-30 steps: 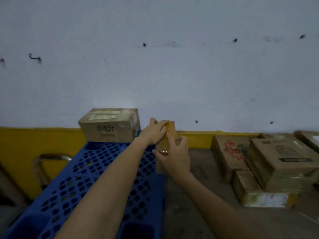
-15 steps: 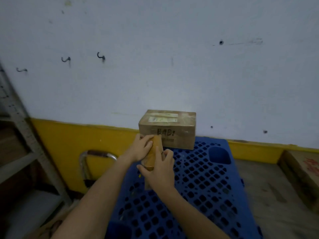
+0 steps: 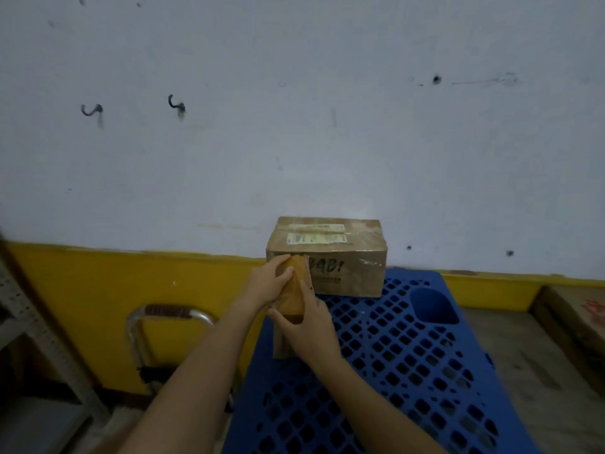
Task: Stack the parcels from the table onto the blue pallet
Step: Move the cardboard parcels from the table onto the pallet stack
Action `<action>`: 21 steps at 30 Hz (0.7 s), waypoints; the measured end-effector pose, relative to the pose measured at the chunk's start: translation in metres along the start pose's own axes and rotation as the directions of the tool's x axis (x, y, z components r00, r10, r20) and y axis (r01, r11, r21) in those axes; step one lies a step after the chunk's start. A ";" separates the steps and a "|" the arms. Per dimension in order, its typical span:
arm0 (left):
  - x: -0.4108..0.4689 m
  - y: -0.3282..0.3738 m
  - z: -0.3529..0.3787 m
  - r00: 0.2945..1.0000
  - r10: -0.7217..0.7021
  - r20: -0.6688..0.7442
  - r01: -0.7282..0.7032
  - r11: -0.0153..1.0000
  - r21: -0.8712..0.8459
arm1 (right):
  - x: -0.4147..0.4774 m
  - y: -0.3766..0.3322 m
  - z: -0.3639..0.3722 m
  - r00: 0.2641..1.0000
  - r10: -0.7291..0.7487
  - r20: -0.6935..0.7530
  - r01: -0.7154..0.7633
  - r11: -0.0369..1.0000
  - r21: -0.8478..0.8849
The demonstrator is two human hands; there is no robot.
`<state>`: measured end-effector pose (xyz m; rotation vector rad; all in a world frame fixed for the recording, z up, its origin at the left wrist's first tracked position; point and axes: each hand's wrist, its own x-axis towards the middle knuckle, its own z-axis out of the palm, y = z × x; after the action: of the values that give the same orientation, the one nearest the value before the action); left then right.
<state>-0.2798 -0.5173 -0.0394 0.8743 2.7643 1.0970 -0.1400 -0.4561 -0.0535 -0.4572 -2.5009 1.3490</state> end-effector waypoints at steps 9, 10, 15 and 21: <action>0.008 -0.004 -0.004 0.999 0.039 -0.026 -0.036 0.995 0.089 | 0.006 -0.006 0.012 0.998 0.010 -0.060 -0.013 0.998 -0.054; 0.007 -0.004 -0.005 0.999 0.042 -0.030 -0.039 0.995 0.094 | 0.006 -0.007 0.012 0.998 0.012 -0.059 -0.016 0.998 -0.059; 0.008 -0.001 -0.010 0.998 0.058 0.002 -0.058 0.987 0.152 | 0.005 -0.011 0.015 0.999 0.026 -0.038 -0.028 0.998 -0.052; 0.010 0.001 -0.014 0.998 0.044 0.044 -0.051 0.982 0.180 | 0.009 -0.017 0.022 0.997 0.056 -0.050 -0.057 0.998 -0.027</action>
<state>-0.2913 -0.5202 -0.0267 0.9742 2.8580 0.8334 -0.1591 -0.4778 -0.0505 -0.5645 -2.4874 1.3072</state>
